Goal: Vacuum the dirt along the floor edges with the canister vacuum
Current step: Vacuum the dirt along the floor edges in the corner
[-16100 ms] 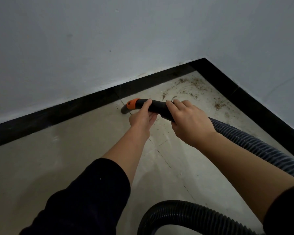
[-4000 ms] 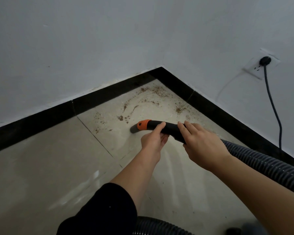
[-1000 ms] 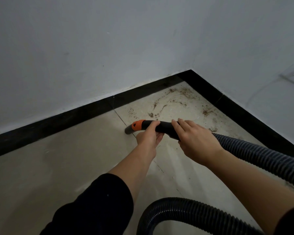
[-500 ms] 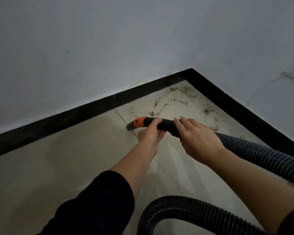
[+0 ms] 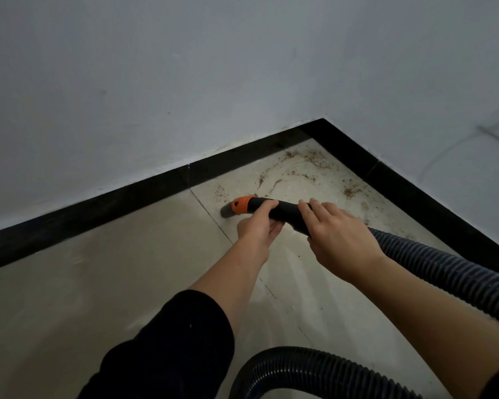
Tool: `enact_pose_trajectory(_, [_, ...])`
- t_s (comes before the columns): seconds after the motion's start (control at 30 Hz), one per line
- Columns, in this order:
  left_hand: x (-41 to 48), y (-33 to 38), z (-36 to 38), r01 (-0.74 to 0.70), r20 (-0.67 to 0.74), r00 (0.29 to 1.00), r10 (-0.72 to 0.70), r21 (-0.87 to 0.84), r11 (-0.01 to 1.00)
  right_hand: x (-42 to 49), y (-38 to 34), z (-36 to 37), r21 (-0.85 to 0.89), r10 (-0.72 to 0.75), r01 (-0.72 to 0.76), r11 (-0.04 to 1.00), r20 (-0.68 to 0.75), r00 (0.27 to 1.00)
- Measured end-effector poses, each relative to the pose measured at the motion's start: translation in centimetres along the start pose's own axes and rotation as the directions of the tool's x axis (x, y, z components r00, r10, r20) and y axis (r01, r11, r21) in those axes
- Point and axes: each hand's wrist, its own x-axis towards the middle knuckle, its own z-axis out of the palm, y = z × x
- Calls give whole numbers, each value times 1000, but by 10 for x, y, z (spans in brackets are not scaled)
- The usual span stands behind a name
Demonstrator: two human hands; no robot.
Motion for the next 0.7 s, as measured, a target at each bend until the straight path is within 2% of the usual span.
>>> enact_pose_trajectory(0.7, [4,-21,22,23,34,999,-24,9,1000,-15,23,10,-22,36,-35,999,45,998])
